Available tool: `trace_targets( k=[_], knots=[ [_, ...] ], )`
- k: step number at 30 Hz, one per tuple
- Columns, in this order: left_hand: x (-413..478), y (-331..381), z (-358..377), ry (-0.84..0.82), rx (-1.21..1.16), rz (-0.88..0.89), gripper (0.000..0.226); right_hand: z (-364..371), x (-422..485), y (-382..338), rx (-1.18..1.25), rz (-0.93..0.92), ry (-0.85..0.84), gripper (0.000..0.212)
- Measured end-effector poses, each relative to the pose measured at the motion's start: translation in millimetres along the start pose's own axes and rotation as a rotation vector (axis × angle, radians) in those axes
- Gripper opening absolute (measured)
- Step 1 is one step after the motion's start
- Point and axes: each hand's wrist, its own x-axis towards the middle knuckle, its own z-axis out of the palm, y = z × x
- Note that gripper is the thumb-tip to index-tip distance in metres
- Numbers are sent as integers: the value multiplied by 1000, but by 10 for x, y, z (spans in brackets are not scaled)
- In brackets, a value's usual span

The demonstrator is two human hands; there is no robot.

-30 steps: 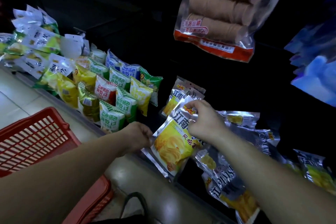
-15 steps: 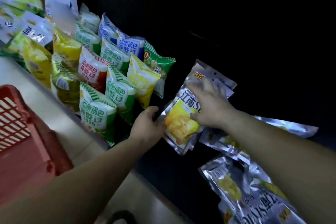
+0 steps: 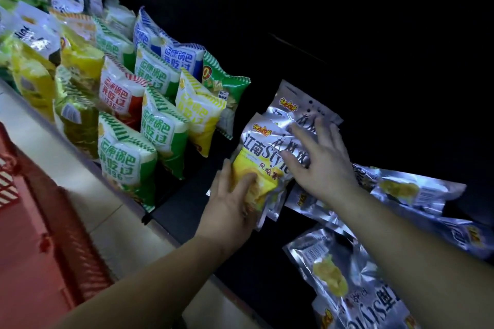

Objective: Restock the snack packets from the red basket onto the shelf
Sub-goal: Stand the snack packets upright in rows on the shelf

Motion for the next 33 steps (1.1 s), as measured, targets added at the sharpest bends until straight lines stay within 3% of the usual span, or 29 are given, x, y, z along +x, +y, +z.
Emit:
trace_targets(
  k=[5,11,13,18,23,27,31,33],
  knots=[
    [-2,-72,-76,19,22,21,76,137,49,-28,-60,34,-143,71],
    [-89,-171,-116,-16,83,60,76,259,-132,-146,167,109,-285,70],
    [-129,-170,-114,-32,118,26,72,222,-168,-140,278,108,-257,68],
    [-133,-38,-95,22,76,0,66,217,-517,-207,420,161,57,59],
    [-115,129,-16,49,-23,-81,64,367,-747,-434,773,323,-160,65],
    [-171,69,-109,21,15,-121,66,461,-781,-544,935,376,-240,70],
    [-184,-78,-188,-11,175,-100,66,524,-882,-632,893,281,-311,76],
    [-151,-85,-192,-18,189,-105,67,510,-891,-625,855,259,-241,73]
  ],
)
